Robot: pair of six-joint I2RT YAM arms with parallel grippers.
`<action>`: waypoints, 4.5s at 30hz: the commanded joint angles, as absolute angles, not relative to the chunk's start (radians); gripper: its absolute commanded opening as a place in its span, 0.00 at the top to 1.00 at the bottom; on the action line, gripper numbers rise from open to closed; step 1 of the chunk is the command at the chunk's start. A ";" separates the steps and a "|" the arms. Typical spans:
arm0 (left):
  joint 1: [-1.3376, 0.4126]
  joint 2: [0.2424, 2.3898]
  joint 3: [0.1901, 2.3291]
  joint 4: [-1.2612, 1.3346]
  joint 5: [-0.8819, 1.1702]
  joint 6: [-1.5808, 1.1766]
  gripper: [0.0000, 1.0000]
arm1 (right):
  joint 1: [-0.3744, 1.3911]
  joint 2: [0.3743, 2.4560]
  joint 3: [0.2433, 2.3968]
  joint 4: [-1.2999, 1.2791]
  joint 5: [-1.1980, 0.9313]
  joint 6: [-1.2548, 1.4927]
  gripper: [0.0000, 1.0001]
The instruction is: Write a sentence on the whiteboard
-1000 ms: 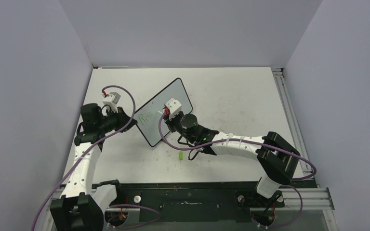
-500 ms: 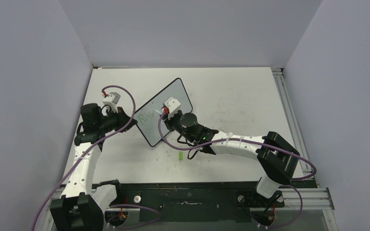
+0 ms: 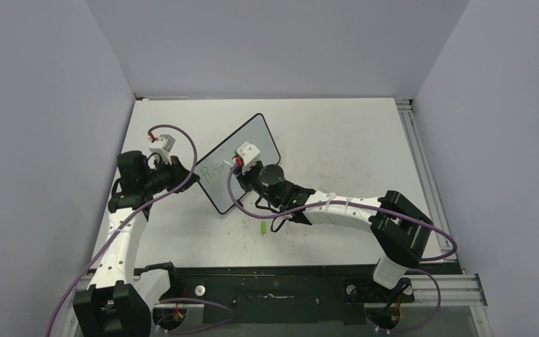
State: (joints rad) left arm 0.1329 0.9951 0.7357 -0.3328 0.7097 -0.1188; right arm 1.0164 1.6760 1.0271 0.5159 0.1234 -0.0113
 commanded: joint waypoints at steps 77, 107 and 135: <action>0.136 0.978 0.782 -0.302 0.728 -0.123 1.00 | 1.065 1.686 1.042 0.559 0.218 -0.023 0.95; 0.135 0.980 0.784 -0.301 0.728 -0.123 1.00 | 1.064 1.684 1.006 0.548 0.227 -0.011 0.95; 0.135 0.978 0.783 -0.302 0.728 -0.123 1.00 | 1.037 1.705 1.038 0.566 0.271 -0.005 0.95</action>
